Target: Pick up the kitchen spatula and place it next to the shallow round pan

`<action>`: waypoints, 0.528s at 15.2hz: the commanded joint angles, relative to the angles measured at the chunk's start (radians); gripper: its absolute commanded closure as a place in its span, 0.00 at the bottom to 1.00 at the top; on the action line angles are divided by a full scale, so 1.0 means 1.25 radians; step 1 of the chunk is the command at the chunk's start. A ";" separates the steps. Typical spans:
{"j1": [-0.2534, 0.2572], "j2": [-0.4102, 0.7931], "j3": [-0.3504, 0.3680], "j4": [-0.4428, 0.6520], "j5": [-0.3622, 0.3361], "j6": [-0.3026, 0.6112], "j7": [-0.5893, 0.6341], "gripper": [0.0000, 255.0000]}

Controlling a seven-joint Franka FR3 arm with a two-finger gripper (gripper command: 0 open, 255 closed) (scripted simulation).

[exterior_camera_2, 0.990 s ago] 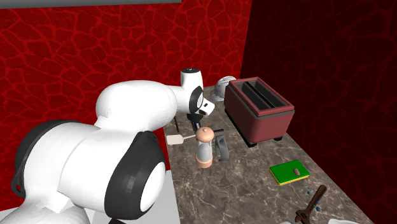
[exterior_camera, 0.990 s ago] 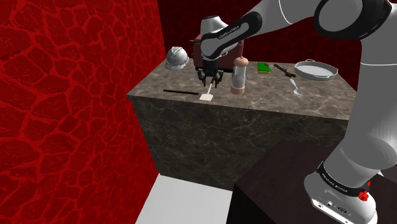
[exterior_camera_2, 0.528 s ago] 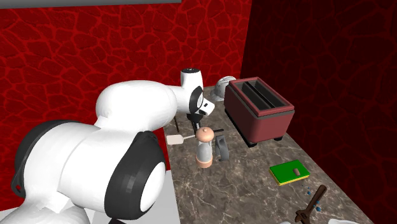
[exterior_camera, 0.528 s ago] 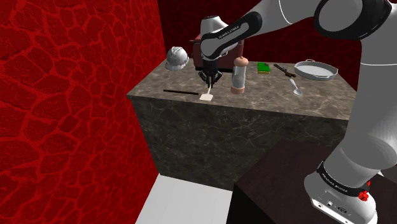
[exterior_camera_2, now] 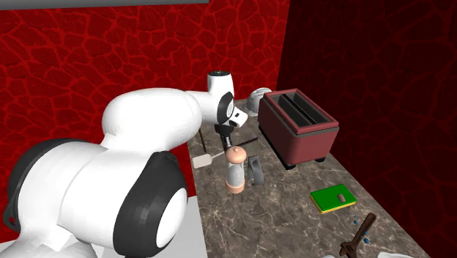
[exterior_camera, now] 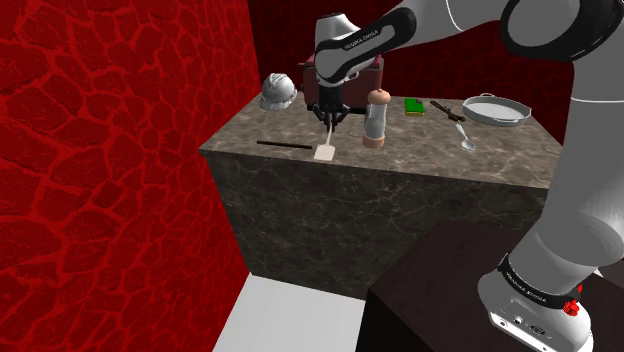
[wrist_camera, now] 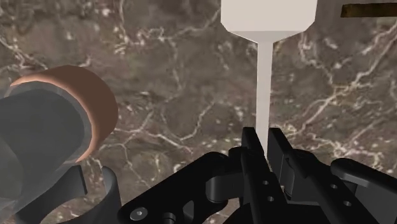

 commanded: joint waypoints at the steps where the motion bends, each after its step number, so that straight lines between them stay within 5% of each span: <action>1: 0.000 -0.006 0.001 0.013 0.002 -0.020 -0.001 1.00; 8: 0.000 -0.025 0.003 0.062 0.007 -0.087 -0.008 1.00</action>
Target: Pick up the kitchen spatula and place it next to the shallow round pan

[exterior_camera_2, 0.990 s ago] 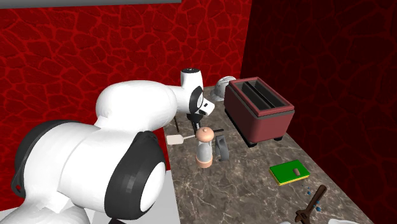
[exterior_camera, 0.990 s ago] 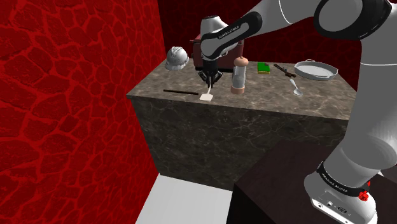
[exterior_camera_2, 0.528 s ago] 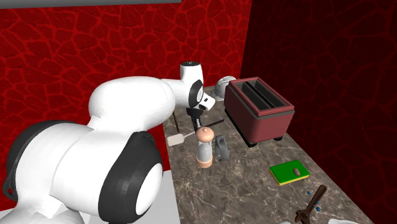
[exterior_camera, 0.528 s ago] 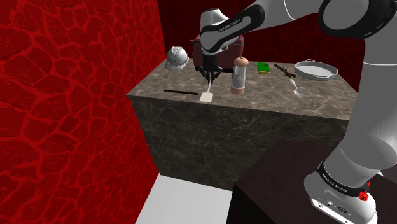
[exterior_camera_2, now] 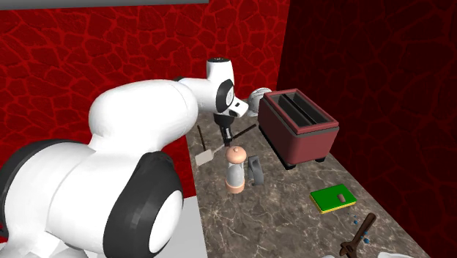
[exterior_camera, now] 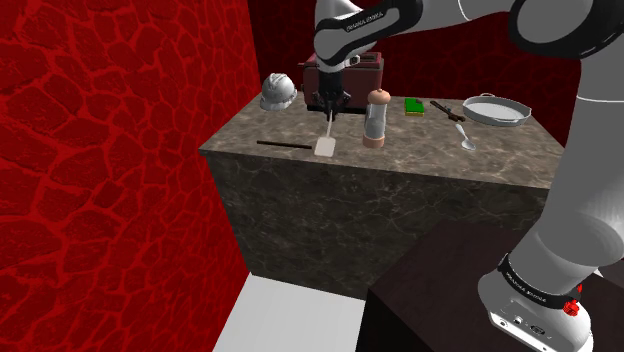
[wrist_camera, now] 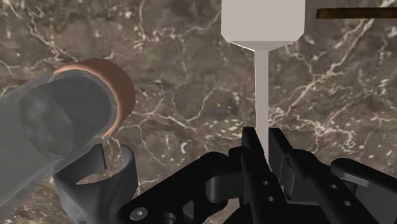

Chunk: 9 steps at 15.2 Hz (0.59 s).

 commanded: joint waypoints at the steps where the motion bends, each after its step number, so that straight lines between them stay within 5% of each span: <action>1: 0.001 -0.002 0.001 0.019 0.001 -0.022 -0.001 1.00; 7: 0.001 -0.010 0.002 0.068 0.004 -0.078 -0.006 1.00; 9: -0.019 -0.066 -0.005 -0.010 0.014 -0.053 -0.030 1.00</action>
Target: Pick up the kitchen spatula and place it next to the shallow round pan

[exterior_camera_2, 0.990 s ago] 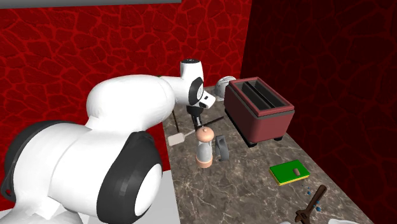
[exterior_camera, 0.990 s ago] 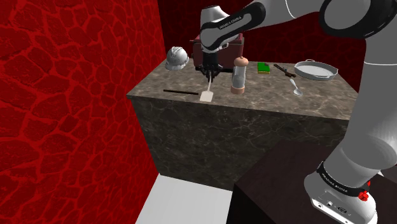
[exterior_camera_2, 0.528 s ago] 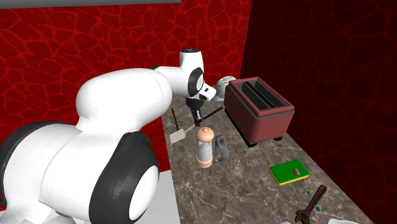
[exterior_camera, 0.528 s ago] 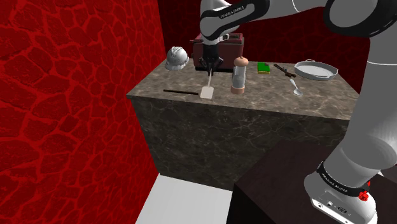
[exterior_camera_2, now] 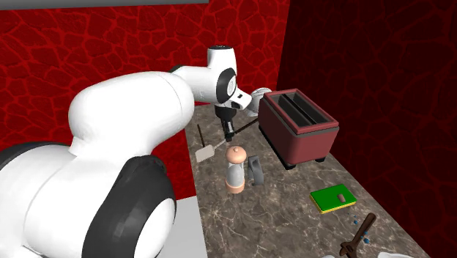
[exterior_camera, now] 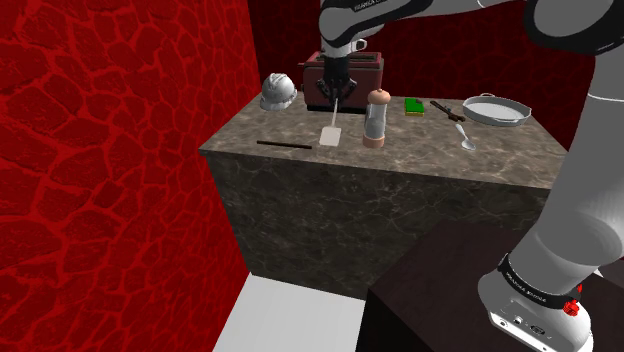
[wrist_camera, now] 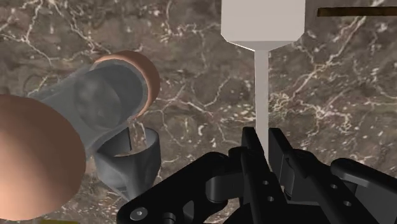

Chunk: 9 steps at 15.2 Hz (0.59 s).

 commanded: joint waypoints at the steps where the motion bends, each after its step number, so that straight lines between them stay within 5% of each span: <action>1: -0.015 -0.046 -0.006 -0.063 0.008 0.019 -0.020 1.00; 9: -0.080 -0.234 -0.053 -0.303 0.036 0.078 -0.137 1.00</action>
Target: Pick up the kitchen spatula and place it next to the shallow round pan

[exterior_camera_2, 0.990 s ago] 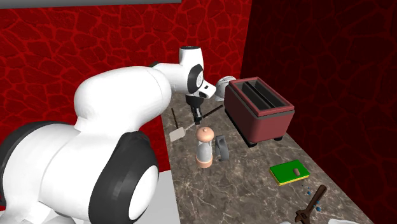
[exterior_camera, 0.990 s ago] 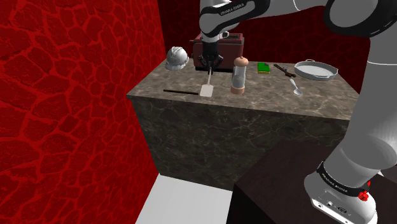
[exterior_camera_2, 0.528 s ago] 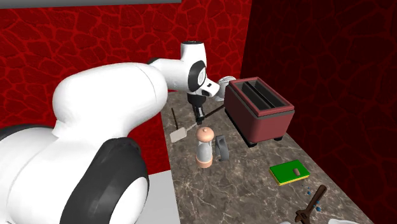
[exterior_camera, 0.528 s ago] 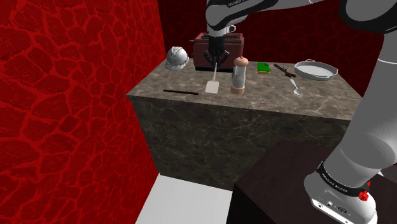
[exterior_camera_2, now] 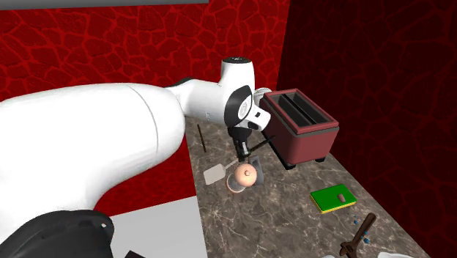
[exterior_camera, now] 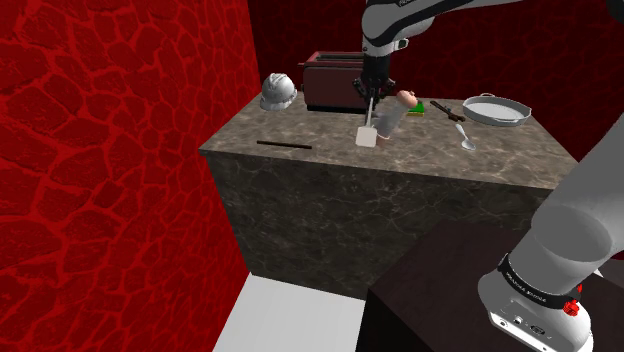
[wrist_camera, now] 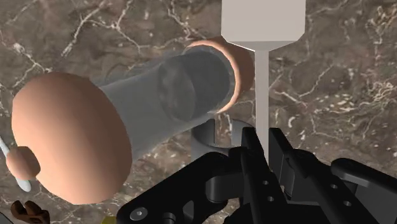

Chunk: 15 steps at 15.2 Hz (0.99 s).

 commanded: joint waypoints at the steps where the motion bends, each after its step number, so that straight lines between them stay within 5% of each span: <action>1: -0.012 -0.048 -0.012 -0.059 0.005 0.007 -0.025 1.00; 15: -0.115 -0.288 -0.156 -0.308 -0.022 0.026 -0.256 1.00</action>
